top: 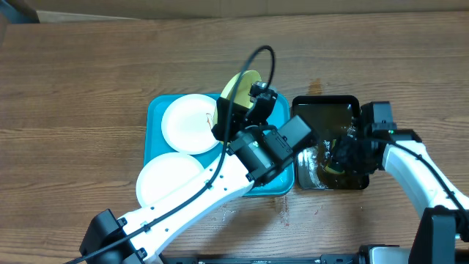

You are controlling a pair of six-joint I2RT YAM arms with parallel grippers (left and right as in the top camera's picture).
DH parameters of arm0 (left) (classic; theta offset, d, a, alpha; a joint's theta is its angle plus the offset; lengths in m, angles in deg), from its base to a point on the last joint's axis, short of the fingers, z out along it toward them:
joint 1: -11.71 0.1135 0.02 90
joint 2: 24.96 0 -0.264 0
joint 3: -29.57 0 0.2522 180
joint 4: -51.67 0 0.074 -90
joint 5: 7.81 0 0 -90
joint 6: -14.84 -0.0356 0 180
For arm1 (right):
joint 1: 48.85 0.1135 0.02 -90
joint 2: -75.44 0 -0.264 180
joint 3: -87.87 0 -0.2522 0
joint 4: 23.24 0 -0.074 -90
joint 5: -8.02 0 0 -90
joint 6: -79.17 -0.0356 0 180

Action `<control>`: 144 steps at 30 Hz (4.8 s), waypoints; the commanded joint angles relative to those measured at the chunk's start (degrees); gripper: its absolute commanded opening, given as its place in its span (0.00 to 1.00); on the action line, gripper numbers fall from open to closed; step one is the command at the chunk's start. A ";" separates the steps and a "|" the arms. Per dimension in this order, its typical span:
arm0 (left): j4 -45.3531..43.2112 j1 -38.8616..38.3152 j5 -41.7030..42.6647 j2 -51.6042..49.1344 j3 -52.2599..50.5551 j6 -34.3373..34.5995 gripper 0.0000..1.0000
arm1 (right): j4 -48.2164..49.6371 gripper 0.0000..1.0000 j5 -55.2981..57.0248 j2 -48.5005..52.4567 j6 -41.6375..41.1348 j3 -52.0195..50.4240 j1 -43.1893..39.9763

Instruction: Clean dirty plates on tray and stack at the side

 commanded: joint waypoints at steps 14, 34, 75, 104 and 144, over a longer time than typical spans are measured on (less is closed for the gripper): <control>0.04 -4.00 -10.67 0.76 1.03 -1.55 0.04 | 6.64 0.20 -0.04 -0.22 -0.87 -6.86 0.15; -0.37 -2.78 -2.56 0.76 1.03 -1.03 0.04 | 10.95 0.71 6.23 -0.11 -0.46 -4.09 0.22; 1.88 32.92 52.87 4.37 15.45 1.62 0.04 | 12.57 1.00 -0.09 -0.11 -0.48 -4.09 0.20; -9.42 86.03 66.14 -25.94 14.40 3.89 0.04 | 12.57 1.00 -0.09 -0.11 -0.48 -4.09 0.20; 4.33 55.32 71.97 -15.54 1.27 -10.84 0.75 | 12.57 1.00 -0.07 -0.11 -0.48 -4.09 0.20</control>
